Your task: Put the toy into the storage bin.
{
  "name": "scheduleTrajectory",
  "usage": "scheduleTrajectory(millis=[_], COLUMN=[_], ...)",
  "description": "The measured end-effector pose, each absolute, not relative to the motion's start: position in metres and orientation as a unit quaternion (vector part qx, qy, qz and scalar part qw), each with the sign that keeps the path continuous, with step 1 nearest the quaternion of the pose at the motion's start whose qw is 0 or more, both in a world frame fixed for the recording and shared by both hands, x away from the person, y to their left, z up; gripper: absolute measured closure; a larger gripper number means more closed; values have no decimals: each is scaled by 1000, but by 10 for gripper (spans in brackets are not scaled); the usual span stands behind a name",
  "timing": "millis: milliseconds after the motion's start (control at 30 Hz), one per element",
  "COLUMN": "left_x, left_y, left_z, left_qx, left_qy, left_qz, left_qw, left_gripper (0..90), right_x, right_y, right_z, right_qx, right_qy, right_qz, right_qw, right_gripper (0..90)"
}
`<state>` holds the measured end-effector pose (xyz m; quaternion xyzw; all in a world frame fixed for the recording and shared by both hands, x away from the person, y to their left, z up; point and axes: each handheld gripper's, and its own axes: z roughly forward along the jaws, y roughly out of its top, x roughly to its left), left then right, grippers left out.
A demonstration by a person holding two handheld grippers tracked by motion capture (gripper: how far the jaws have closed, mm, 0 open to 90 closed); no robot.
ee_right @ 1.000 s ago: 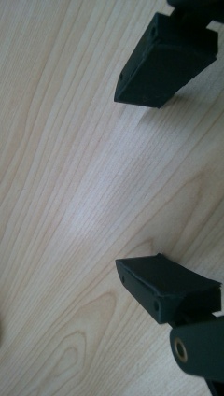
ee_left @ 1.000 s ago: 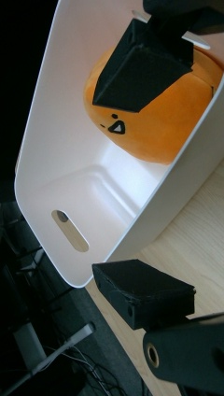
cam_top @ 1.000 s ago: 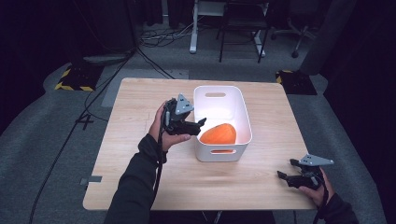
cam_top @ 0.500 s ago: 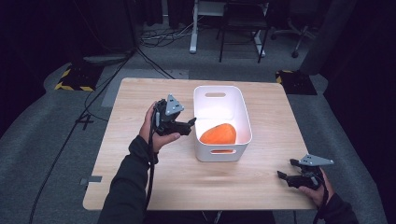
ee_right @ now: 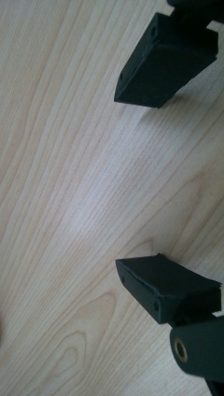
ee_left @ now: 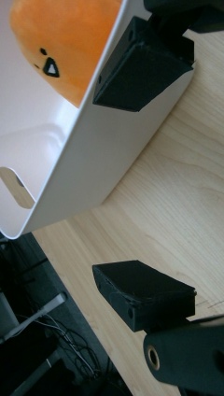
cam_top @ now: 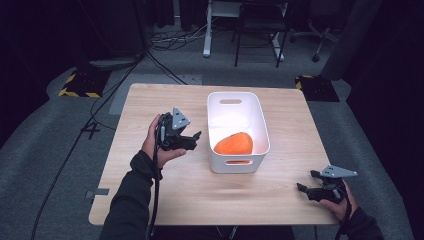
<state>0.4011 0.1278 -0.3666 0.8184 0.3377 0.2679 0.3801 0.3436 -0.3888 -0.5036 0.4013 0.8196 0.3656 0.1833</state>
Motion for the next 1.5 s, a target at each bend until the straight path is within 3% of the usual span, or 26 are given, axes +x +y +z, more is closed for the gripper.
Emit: scheduleTrajectory(millis=[733,1500], left_x=[376,353], left_y=[150,180], left_z=[-399,-433], left_qx=[842,853], left_qy=[340,363], left_qz=[304,264], left_qw=[289,268], left_gripper=[165,172], right_x=[344,344], right_y=[-389,-389], right_z=[-504,-504], right_qx=[401,401], right_qy=[820,820], right_qz=[365,366], right_qw=[183,183], right_gripper=[169,169])
